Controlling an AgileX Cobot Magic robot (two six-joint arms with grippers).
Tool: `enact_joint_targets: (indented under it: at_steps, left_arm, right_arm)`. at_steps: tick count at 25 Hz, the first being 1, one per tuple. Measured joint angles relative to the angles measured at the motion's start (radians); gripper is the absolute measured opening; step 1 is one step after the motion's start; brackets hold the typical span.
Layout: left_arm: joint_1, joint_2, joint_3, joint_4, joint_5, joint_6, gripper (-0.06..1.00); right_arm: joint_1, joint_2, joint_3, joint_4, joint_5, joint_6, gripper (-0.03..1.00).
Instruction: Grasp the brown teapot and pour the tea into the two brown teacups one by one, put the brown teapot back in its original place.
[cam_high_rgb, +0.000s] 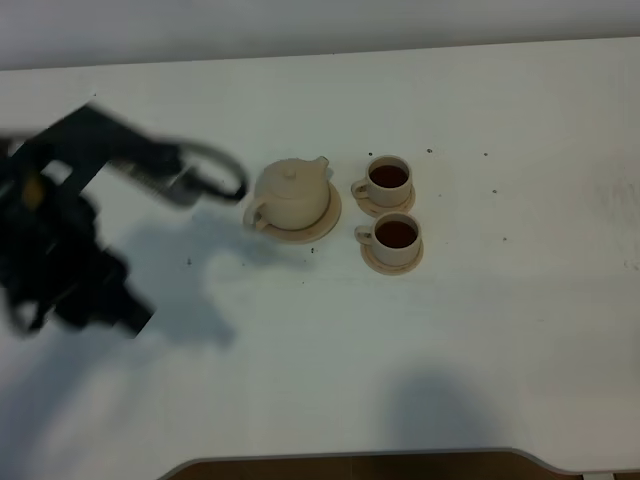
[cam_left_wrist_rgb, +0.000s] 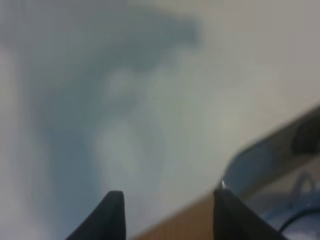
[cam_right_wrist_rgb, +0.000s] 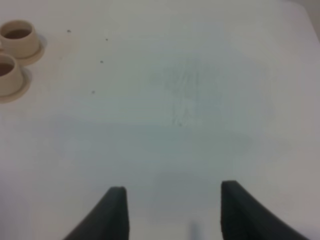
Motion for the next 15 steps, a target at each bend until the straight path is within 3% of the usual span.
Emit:
enact_joint_targets:
  at_steps: [5,9,15]
  left_arm:
    - [0.000,-0.276,0.253,-0.015,-0.010,-0.033,0.41]
    - [0.000,-0.440,0.413,-0.017,-0.105,-0.043,0.41]
    - [0.002,-0.622,0.518,-0.060,-0.132,-0.049,0.41]
  right_arm:
    - [0.000,0.000,0.000,0.000,0.000,0.000,0.44]
    - [0.000,0.000,0.000,0.000,0.000,0.000,0.44]
    - [0.000,0.000,0.000,0.000,0.000,0.000,0.44]
